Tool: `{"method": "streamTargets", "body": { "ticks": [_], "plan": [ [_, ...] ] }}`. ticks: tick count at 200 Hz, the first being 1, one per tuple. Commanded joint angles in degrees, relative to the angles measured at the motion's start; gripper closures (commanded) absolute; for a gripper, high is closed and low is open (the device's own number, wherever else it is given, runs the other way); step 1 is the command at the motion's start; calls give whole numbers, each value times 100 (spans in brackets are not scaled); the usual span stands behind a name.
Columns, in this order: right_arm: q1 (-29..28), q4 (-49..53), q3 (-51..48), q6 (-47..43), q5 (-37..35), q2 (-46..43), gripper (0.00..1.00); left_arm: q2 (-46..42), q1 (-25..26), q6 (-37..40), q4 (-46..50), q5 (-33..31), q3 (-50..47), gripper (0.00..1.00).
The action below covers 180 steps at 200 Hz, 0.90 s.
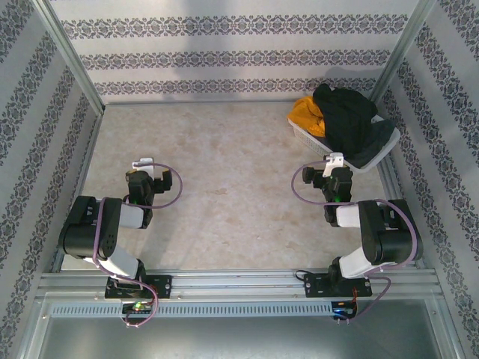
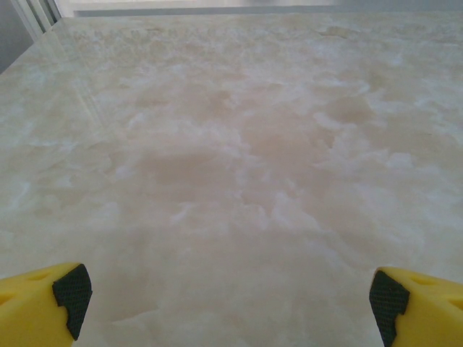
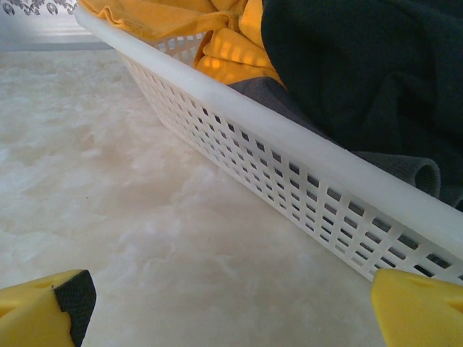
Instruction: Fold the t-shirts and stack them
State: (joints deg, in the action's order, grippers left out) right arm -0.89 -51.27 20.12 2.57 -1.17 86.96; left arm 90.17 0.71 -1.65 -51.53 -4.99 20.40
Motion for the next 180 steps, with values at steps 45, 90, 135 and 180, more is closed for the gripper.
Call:
{"method": "streamTargets", "body": {
  "ticks": [45,90,135,180],
  "plan": [
    [-132,-580,-87,-302,85,-78,2,-30,41,-68,-1541,-532,-556,0],
    [-277,-212,-237,-487,87,-619,2,-795,386,138,-1267,-1227,-749,0],
    [-961,965,129,-700,-1088,-1830,2,-2264,871,481,599,-1794,-99,0],
    [-769,5929,3151,2879,-656,-2535,2,-3146,1220,-2142,5431,-2427,2333,0]
  ]
}}
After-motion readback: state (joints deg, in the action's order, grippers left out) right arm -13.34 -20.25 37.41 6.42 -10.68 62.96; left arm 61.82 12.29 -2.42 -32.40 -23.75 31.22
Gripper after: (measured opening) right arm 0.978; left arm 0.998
